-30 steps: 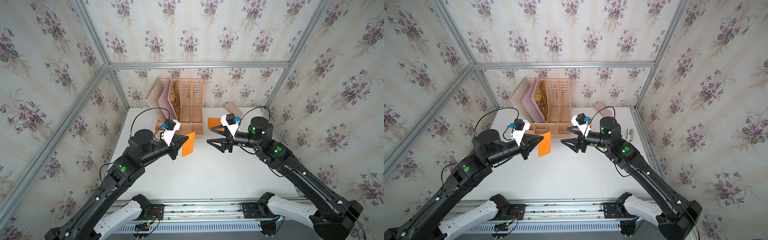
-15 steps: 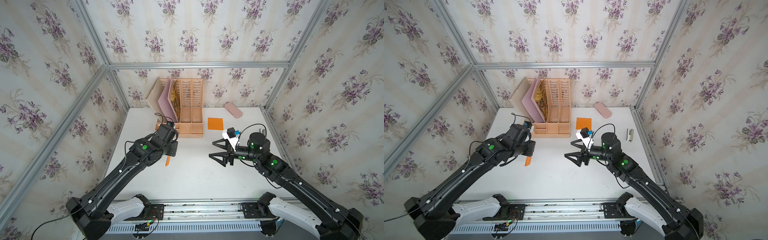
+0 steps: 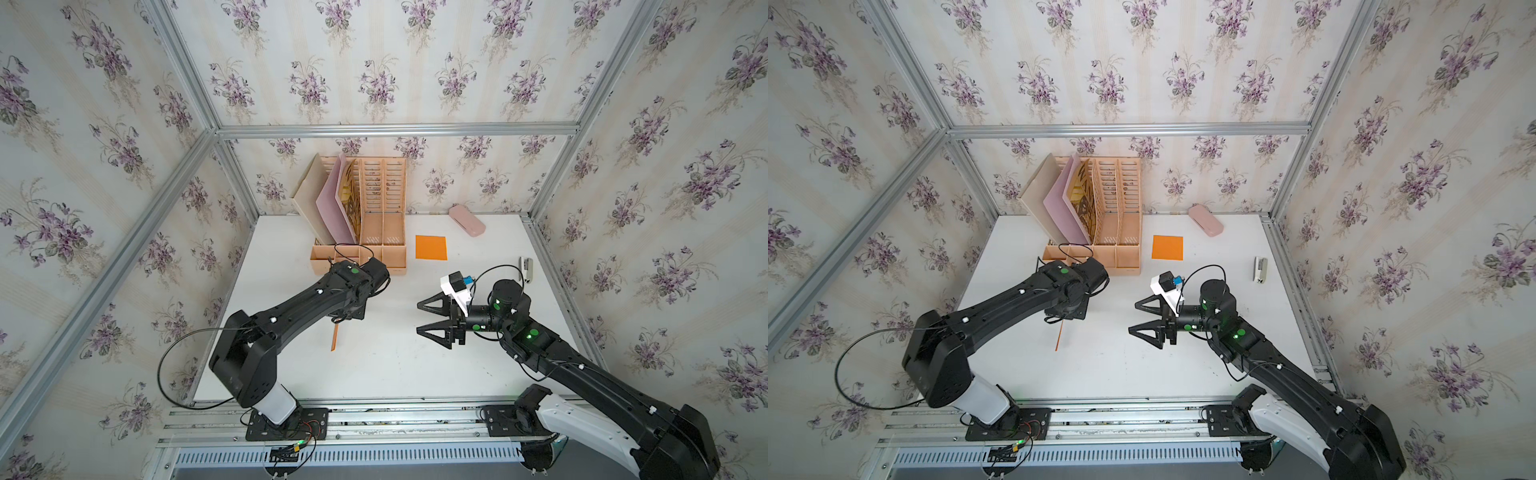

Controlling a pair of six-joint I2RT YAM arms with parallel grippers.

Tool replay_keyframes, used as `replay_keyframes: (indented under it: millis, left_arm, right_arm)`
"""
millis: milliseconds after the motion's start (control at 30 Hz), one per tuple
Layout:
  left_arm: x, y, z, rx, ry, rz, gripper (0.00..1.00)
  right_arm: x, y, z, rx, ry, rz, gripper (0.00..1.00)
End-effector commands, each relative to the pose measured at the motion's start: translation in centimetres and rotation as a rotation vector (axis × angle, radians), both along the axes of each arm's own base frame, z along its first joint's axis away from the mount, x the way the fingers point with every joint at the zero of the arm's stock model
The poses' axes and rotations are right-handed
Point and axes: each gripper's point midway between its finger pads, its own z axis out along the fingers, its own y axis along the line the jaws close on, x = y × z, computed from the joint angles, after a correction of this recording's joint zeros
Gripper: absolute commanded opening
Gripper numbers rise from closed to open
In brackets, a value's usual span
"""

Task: Fold the square paper along the opposite sides
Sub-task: Place the paper at the center of the board.

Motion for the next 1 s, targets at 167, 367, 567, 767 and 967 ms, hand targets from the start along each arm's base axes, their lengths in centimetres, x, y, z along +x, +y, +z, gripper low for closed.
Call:
replay_keyframes:
  millis: [167, 367, 567, 767, 967]
  left_arm:
    - [3.0, -2.2, -3.8, 0.020, -0.004, 0.066, 0.00]
    - [3.6, -3.7, -7.2, 0.017, 0.057, 0.075, 0.00]
    - [3.6, -4.8, -8.9, -0.018, 0.092, 0.087, 0.00]
    - [3.5, -6.1, -10.3, -0.071, 0.129, 0.090, 0.17]
    - [3.6, -6.6, -10.7, -0.091, 0.146, 0.088, 0.42]
  right_arm:
    - [-0.1, -0.2, -0.8, 0.004, -0.021, -0.004, 0.86]
    - [-0.1, -0.5, -1.8, -0.012, -0.011, -0.018, 0.85]
    - [0.0, -0.5, -2.1, -0.017, -0.007, -0.021, 0.85]
    - [0.0, -0.4, -2.1, -0.018, -0.005, -0.016, 0.85]
    - [0.1, -0.6, -2.1, -0.022, -0.007, -0.024, 0.85]
